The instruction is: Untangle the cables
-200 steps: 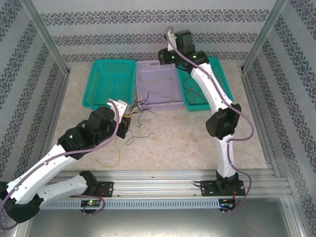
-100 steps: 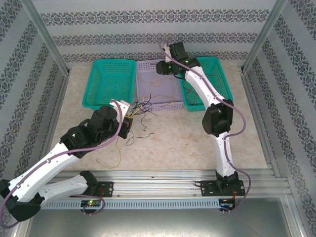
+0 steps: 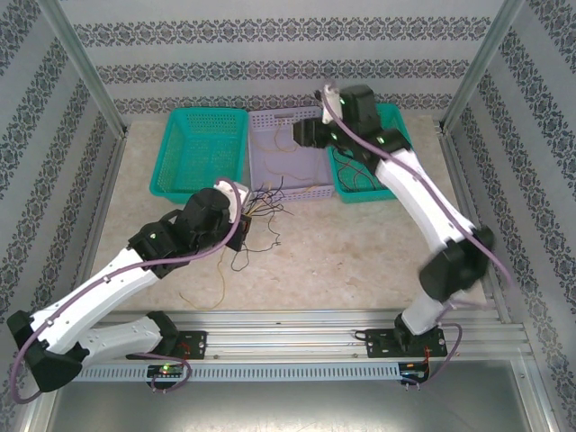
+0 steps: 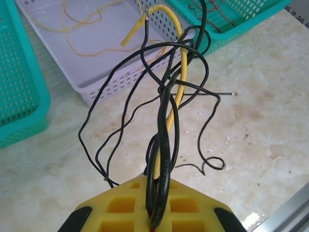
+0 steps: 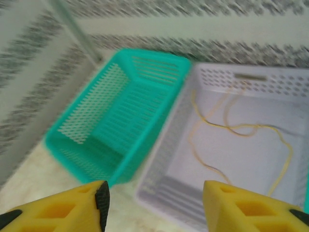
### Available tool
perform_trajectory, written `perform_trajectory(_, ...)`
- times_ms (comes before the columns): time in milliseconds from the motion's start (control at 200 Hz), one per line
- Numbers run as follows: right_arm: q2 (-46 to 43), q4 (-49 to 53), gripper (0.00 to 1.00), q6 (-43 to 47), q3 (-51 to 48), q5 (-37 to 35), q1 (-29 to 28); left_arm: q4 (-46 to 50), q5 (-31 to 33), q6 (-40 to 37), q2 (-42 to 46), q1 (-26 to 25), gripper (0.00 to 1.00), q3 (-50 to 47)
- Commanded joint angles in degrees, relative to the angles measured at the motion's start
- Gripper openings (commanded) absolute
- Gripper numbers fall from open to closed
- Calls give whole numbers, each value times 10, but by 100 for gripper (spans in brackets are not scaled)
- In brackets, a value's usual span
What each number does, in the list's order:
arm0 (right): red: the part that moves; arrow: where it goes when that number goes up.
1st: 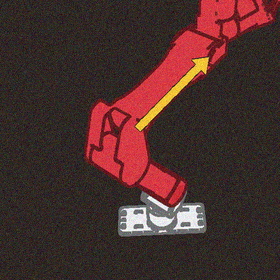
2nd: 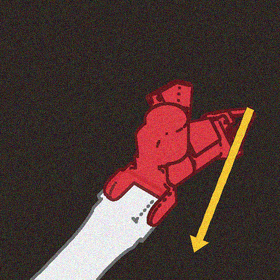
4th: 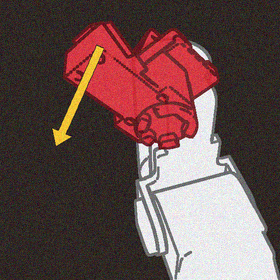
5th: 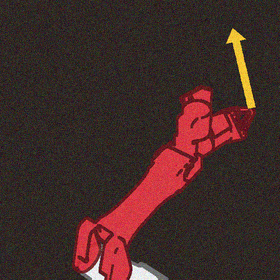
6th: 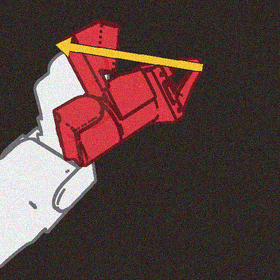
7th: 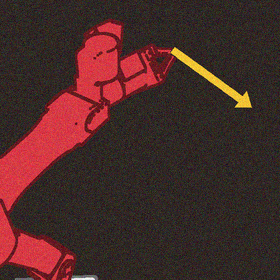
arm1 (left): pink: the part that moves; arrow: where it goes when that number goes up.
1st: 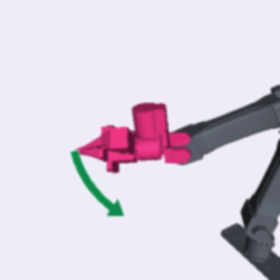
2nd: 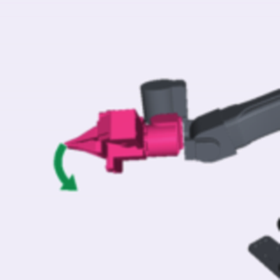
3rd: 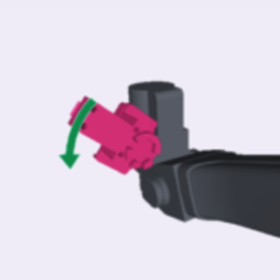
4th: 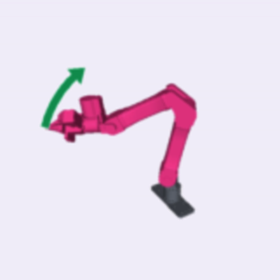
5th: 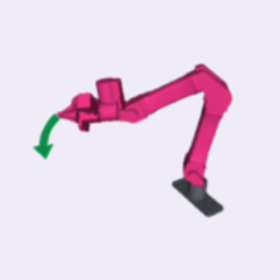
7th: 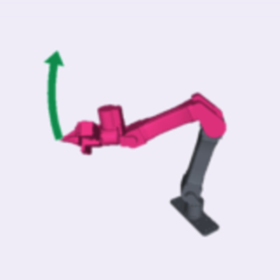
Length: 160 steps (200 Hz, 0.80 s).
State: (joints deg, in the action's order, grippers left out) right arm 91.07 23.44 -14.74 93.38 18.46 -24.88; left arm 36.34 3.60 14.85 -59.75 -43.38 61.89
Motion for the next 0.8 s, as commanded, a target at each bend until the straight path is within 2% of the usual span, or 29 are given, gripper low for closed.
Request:
perform_trajectory(0, -99, -112, 56, -5, -134, 52, -20, -21, -12, 44, -24, 6, 0, 34)
perform_trajectory(150, -220, -166, 59, -22, -295, 63, -41, -50, -38, 70, -54, 5, 0, 39)
perform_trajectory(355, -302, -221, 59, -34, -433, 45, -87, -74, -68, 92, -95, 1, 0, 53)
perform_trajectory(520, -298, -252, 60, -34, -481, 30, -105, -77, -70, 99, -115, -8, 0, 63)
perform_trajectory(794, -252, -302, 58, -24, -492, 3, -123, -77, -72, 108, -121, -16, 0, 65)
